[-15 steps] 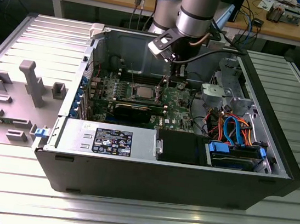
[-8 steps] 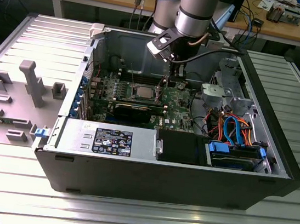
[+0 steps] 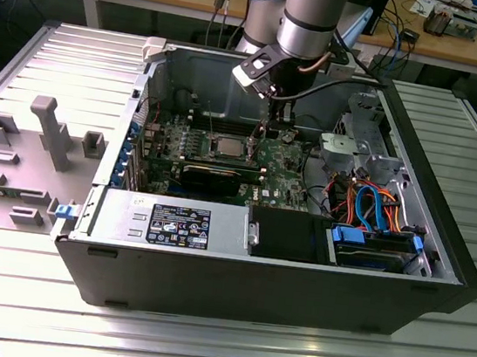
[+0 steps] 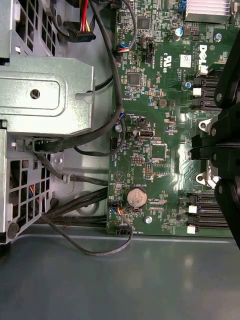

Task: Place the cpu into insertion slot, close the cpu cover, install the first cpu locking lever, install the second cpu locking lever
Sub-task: 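Close the cpu cover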

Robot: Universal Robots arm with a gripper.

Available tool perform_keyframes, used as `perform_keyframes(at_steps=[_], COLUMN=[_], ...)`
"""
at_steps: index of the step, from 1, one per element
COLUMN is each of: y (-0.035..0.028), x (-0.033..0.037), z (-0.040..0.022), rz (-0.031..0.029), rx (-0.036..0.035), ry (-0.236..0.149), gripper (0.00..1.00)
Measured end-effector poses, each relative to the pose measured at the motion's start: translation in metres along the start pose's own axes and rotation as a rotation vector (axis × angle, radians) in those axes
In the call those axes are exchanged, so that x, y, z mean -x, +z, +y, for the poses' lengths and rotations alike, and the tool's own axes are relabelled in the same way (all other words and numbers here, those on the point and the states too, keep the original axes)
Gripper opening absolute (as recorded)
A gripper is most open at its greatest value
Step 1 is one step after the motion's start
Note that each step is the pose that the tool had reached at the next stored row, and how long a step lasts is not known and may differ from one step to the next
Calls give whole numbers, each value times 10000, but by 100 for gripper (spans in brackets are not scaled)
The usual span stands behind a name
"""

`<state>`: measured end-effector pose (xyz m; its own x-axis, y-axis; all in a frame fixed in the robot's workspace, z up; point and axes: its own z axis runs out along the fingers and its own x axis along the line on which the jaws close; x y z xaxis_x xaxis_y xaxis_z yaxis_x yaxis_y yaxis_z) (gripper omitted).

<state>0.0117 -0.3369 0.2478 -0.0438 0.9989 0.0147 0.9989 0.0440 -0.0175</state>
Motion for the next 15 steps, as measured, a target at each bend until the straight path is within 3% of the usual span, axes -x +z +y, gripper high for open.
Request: perform_keyframes(at_steps=[15], y=[1], x=[-2], z=[-35], rz=[1], rx=[0], ry=[0], gripper=[11])
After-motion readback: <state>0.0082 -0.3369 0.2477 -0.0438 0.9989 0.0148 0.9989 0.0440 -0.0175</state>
